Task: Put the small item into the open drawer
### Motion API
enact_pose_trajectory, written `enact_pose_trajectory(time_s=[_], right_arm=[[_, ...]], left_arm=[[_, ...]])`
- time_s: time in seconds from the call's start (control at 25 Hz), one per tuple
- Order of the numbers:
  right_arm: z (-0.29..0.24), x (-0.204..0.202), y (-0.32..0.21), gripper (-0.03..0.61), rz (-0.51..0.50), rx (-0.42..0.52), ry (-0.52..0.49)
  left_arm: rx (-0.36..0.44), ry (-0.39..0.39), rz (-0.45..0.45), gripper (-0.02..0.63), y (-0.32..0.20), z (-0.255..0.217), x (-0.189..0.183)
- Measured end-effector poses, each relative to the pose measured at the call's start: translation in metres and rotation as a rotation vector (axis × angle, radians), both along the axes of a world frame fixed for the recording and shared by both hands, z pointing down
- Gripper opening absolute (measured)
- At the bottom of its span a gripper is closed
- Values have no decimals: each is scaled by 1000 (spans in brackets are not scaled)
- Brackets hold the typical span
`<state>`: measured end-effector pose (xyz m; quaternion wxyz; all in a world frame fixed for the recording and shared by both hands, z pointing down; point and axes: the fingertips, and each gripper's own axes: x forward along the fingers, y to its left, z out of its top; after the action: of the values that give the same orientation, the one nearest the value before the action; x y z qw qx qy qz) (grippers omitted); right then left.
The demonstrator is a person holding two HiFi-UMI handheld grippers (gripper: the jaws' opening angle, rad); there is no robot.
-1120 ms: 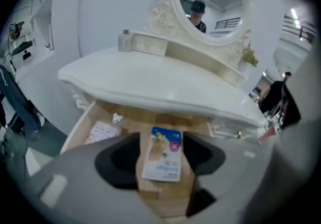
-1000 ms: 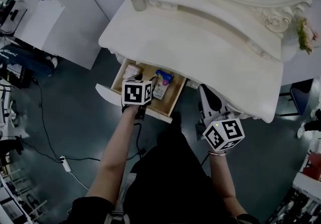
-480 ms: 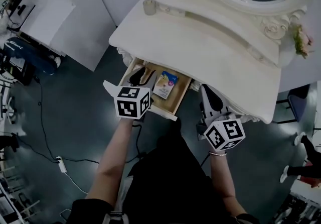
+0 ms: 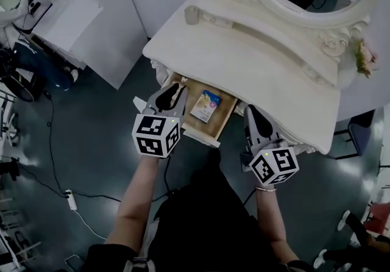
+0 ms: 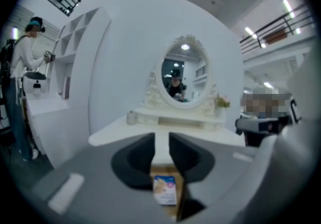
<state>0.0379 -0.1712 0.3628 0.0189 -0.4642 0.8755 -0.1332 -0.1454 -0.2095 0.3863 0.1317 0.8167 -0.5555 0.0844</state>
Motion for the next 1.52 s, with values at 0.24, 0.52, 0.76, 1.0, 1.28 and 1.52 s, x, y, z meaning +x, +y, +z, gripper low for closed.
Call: enact_pose_trajectory(time_s=[0.24,0.52,0.76,1.0,1.28,1.52], right_arm=[[-11,-9,10,5,-11,30,4],[-20,-14,24,5,-9,56,8],[-25,-16,36,3,-6,83,31],[-30,-18,45,3,-7,101,31],[-36,-17,53,3,6,127,31],[-41,-19,61,3,3,143,32]], left_arm=[[50,20,-24,57,21,-16,-11],[80,37,-72,35,47,-25,-30],[102,50,-112,29,66,-33,-44],[122,50,-136,21,81,-39,-54],[141,58,-135,18,94,-45,-55],[154,59,-138,17,102,-49,-57]])
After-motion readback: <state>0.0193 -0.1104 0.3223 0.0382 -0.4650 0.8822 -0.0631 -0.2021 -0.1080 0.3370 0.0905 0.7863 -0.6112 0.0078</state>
